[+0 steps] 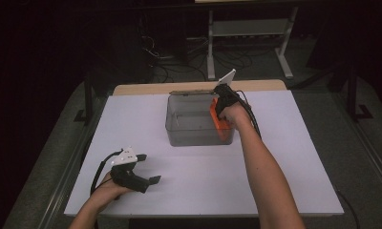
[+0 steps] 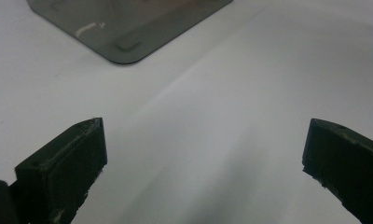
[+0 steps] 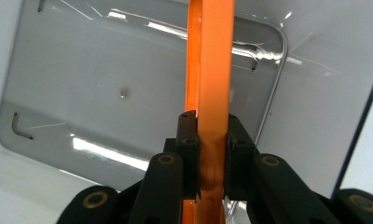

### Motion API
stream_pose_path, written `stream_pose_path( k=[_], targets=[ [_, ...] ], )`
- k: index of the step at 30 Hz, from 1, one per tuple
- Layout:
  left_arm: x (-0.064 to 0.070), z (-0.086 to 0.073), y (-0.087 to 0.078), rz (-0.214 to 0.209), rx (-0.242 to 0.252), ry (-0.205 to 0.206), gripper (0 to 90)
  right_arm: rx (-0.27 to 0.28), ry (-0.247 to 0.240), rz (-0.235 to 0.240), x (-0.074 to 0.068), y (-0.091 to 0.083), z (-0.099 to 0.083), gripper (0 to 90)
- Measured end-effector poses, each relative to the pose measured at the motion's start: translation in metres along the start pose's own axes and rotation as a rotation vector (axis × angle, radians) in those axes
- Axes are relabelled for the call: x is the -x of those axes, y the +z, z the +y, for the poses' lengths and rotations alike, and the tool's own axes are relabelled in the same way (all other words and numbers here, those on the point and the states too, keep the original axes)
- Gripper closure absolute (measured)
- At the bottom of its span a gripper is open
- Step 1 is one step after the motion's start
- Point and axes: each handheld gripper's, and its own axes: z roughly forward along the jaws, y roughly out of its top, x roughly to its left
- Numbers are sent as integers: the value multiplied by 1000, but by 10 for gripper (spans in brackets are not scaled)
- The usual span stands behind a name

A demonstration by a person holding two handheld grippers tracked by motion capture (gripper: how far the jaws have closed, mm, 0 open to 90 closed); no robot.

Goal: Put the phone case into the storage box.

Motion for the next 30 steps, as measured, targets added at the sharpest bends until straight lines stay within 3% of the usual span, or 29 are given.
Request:
stream_pose_path(
  k=[30],
  targets=[
    [0, 0, 1, -8, -3, -2, 0, -32, 8, -53, -4, 4, 2, 777]
  ],
)
